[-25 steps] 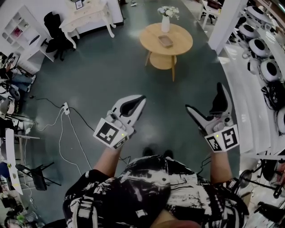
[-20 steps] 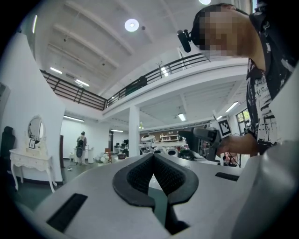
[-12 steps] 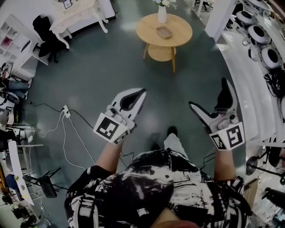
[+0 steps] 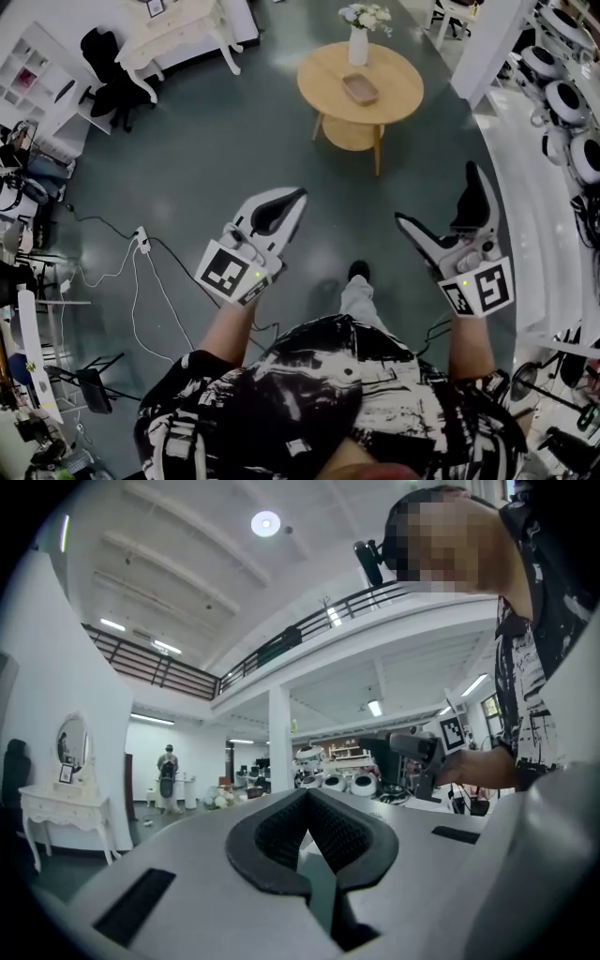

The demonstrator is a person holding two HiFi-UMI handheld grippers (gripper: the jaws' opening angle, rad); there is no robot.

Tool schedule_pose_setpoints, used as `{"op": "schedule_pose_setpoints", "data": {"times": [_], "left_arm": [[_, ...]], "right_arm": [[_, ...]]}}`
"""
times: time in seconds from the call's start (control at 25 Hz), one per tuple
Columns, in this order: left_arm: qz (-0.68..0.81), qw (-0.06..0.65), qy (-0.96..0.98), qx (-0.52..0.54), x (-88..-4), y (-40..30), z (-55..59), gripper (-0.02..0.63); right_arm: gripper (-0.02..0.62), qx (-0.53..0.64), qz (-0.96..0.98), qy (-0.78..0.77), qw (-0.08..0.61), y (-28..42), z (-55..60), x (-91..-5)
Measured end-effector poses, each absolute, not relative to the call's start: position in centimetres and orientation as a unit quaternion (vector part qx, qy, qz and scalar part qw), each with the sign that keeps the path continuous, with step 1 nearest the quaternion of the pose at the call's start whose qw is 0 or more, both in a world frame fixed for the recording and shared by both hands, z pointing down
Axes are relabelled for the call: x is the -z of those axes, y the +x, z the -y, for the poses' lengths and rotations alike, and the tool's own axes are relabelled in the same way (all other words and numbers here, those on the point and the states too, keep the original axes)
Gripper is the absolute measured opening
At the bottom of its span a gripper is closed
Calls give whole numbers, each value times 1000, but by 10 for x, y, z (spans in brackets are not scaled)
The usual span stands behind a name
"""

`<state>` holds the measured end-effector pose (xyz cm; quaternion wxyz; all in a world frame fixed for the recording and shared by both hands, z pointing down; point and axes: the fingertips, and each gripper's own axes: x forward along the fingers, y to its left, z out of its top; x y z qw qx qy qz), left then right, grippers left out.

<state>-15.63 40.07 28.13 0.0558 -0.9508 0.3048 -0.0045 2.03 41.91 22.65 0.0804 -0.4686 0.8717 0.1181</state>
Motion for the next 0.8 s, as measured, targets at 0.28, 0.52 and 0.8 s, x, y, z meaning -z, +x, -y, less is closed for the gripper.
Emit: {"op": "schedule_pose_setpoints", "data": {"times": [0.28, 0.52, 0.8], "left_arm": [[-323, 53, -945, 6, -276, -106, -284, 0], [-324, 52, -945, 5, -275, -57, -209, 0], [-317, 49, -947, 16, -277, -29, -151, 0]], "right_arm": [[575, -116, -887, -442, 68, 60, -303, -226], [575, -120, -890, -435, 63, 105, -228, -223], [575, -113, -890, -437, 61, 131, -168, -225]]}}
